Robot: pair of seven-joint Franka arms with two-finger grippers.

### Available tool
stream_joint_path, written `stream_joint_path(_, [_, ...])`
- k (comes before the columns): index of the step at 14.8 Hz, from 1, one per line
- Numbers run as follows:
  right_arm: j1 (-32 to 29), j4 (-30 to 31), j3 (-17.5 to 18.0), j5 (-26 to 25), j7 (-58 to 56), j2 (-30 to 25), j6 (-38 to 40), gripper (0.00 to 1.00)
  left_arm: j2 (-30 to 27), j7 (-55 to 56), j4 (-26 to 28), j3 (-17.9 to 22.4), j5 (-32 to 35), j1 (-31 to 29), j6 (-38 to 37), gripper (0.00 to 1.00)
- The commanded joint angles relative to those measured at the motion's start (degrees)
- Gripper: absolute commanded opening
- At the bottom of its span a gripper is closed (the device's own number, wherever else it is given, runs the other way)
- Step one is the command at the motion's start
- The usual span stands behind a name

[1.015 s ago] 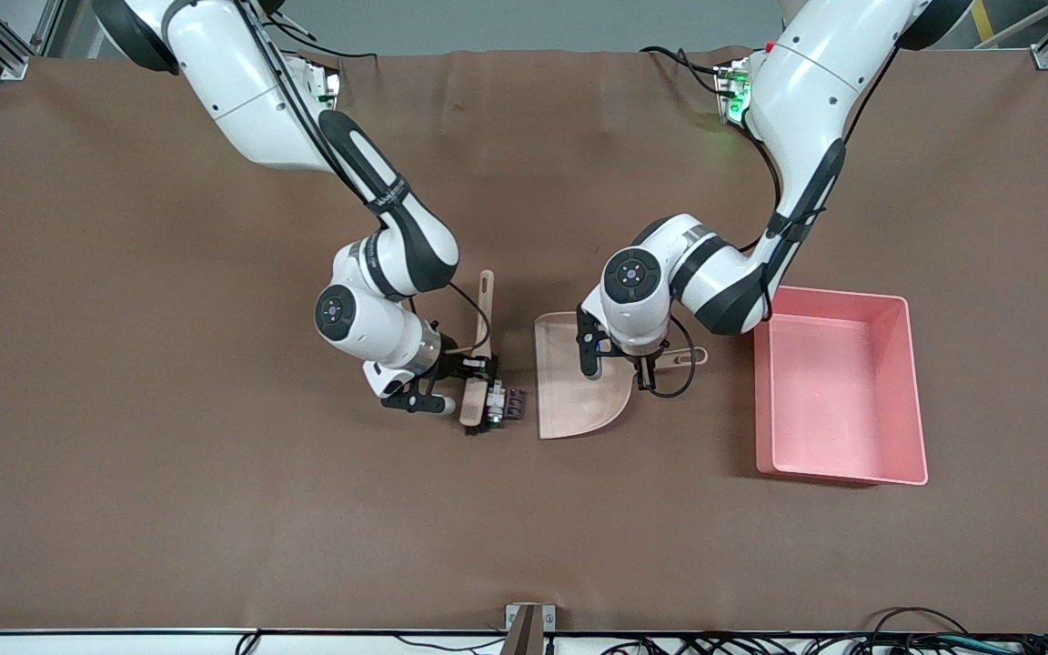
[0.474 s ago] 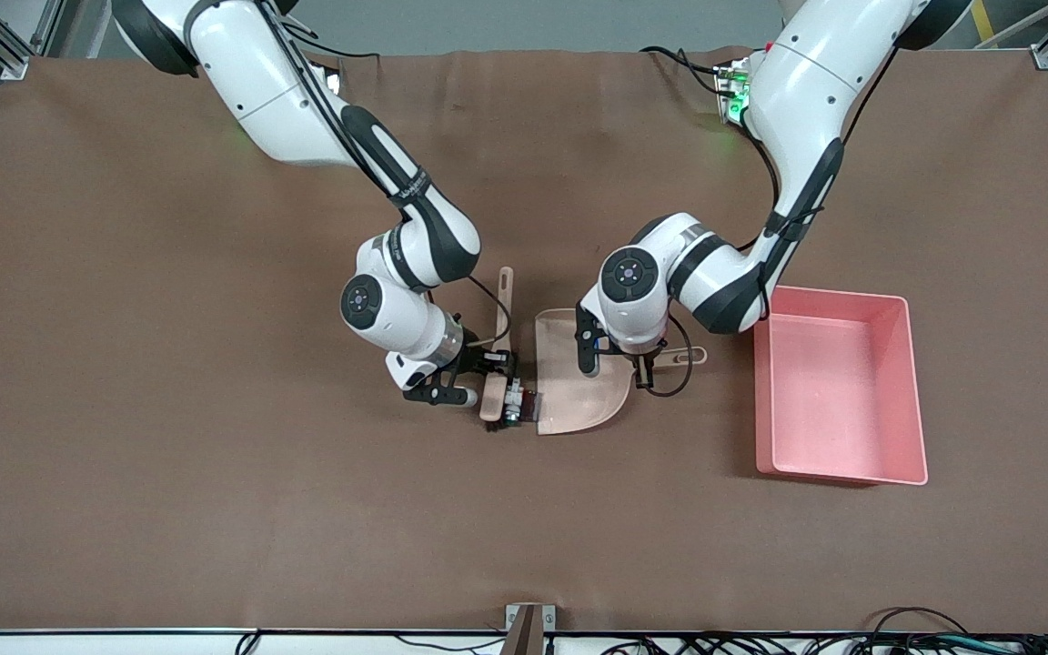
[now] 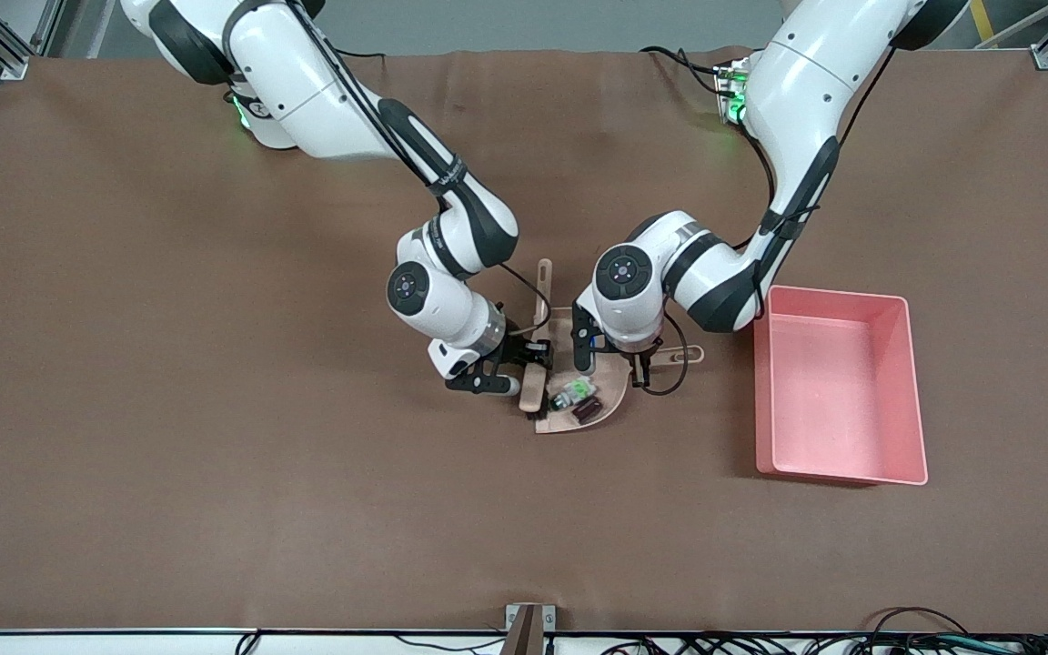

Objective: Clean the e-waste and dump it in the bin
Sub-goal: 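Sweep the switch and capacitor into the dustpan with the right gripper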

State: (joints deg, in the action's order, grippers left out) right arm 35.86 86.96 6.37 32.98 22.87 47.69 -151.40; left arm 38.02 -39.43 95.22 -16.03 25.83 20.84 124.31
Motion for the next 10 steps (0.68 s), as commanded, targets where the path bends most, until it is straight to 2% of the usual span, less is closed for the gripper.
stream_joint_path(1, [1.49,-2.93,-0.30,1.38,0.86,2.58,-0.56,0.01,1.09,-0.30,-2.41,-0.14,0.63,0.95,-0.39,0.24])
stream_joint_path(7, [0.54,-3.20,-0.56,0.86,1.47,1.71,0.49,0.01,1.35,-0.30,-2.23,-0.14,0.71,0.16,1.62,0.20])
stream_joint_path(10, [-2.10,-3.20,-1.27,0.68,1.04,-0.14,8.12,0.01,1.44,-0.21,-1.79,-0.22,0.36,-0.01,5.93,0.20])
